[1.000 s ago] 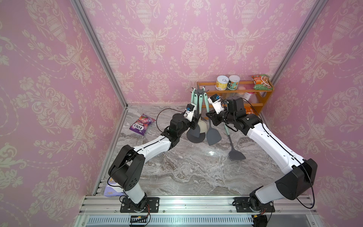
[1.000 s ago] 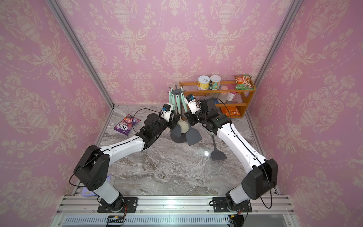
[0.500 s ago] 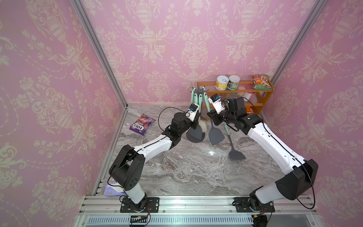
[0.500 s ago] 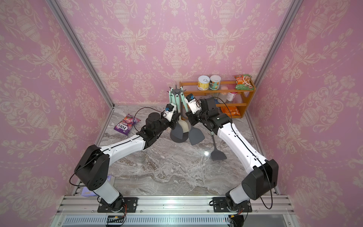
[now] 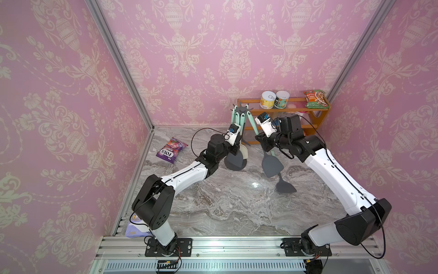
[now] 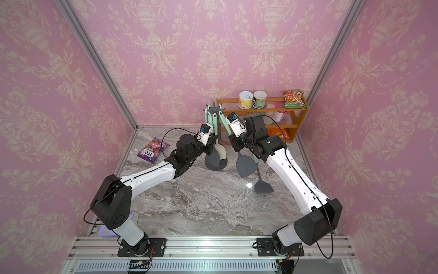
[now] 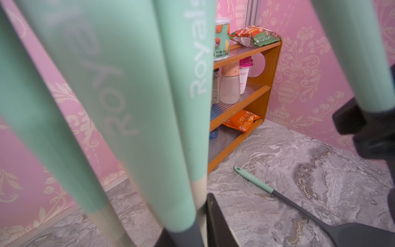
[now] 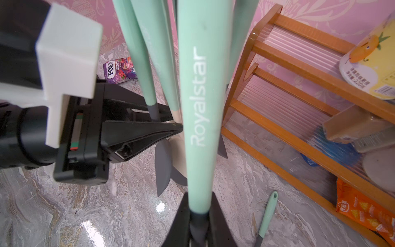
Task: Take the spatula off the kitchen utensil rack
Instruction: Take off the spatula from the rack.
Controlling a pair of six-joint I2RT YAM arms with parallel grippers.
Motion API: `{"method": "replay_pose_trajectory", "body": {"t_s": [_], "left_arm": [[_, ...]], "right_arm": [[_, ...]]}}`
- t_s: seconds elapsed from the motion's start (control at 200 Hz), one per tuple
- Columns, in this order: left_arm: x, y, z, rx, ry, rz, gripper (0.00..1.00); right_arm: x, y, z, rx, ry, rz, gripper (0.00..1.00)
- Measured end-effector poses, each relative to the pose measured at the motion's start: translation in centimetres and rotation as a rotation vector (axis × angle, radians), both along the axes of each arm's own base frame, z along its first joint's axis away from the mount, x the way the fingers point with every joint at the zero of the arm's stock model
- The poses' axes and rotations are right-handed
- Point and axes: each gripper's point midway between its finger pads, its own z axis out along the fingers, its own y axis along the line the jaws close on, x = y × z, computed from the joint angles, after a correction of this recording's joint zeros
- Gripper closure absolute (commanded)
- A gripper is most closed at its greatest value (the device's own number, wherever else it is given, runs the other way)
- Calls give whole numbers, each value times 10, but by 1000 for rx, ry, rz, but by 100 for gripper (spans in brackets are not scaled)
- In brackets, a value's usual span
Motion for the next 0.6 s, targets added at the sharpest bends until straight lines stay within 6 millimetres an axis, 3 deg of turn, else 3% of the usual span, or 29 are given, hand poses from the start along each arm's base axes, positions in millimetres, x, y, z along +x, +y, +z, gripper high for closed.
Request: {"method": "replay_pose_trajectory", "body": {"t_s": [0.355,0.6], "left_arm": [[7,-1,1,0,24,17,82],[12,4,0,-2,42,49,83]], "right_arm": [[-7,-7,9,3,-15,-8,100],[-14,-14,30,35,-77,-12,100]]}}
